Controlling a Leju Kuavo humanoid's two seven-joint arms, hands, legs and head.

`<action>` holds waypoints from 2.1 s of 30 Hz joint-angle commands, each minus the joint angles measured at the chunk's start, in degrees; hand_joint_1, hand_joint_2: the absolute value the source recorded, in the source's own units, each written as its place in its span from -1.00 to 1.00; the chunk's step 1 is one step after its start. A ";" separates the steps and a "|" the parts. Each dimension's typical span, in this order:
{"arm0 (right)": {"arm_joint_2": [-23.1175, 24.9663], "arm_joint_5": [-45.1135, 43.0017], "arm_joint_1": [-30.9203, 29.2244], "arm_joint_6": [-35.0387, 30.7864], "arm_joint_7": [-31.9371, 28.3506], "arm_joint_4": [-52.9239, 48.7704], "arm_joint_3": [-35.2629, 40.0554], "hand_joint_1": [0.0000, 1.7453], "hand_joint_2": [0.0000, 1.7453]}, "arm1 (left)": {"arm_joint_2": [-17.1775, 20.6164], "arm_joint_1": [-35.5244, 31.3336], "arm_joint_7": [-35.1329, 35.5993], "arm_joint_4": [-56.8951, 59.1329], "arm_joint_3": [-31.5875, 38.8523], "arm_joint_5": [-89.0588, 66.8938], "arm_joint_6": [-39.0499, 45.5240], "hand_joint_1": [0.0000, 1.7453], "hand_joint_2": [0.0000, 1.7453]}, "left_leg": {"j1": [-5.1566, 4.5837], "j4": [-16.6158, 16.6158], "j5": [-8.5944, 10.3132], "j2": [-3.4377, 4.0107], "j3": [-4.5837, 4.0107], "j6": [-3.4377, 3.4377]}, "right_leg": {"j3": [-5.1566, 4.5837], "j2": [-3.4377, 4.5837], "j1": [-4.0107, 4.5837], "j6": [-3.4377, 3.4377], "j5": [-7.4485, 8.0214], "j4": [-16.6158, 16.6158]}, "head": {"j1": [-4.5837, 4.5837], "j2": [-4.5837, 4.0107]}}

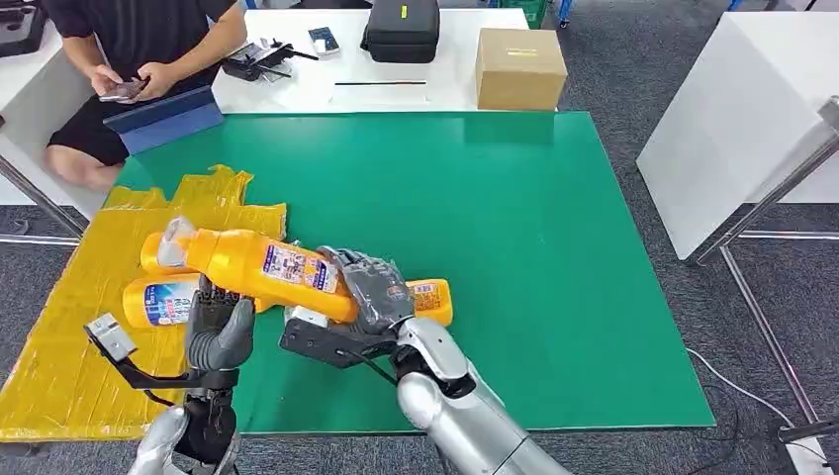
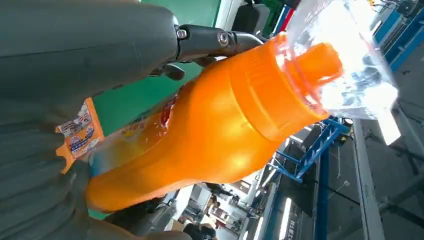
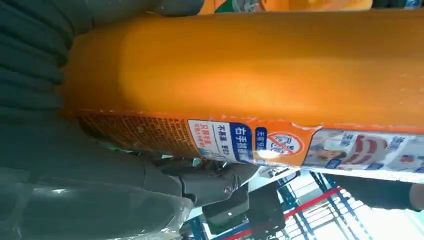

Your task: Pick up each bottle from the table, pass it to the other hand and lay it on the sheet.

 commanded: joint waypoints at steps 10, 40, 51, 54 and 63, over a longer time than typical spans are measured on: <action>2.49 -4.30 -2.48 -1.59 1.28 14.89 19.73 1.00 1.00 | -1.68 -3.29 1.41 2.69 -1.35 -0.62 0.50 -1.00 1.00 | -0.02 -0.11 -0.04 -0.01 0.28 -0.10 | 0.25 -0.08 -0.01 0.00 -0.07 -0.07 | -0.02 0.00; 2.49 -8.56 -3.46 -1.31 0.49 17.35 26.84 1.00 1.00 | -3.32 -0.55 0.34 -1.92 2.36 -2.83 1.04 1.00 1.00 | 0.00 -0.06 -0.01 -0.25 0.21 -0.10 | 0.21 -0.33 0.02 0.00 -0.12 -0.08 | 0.00 0.00; 2.49 -9.89 -4.07 -2.74 -0.90 18.09 23.38 -1.00 -1.00 | -4.07 -0.69 0.25 -2.07 3.71 -4.35 0.21 1.00 1.00 | 0.01 -0.04 0.02 -0.18 0.09 -0.07 | 0.07 -0.24 0.04 -0.01 -0.06 -0.06 | -0.02 0.00; 2.37 -10.39 -4.68 -1.94 -0.71 18.07 22.08 -1.00 -1.00 | -4.04 -0.70 0.24 -2.07 4.03 -4.54 0.14 1.00 1.00 | -0.01 -0.03 0.00 -0.26 0.15 -0.10 | 0.15 -0.34 0.01 0.00 -0.11 -0.04 | -0.02 0.00; 2.46 -9.18 -4.29 -2.22 -0.87 17.78 20.31 -1.00 -1.00 | -3.90 -0.32 -0.05 -2.29 4.52 -5.34 0.27 1.00 1.00 | 0.00 -0.03 0.01 -0.22 0.11 -0.08 | 0.10 -0.29 0.03 0.00 -0.09 -0.04 | -0.02 0.00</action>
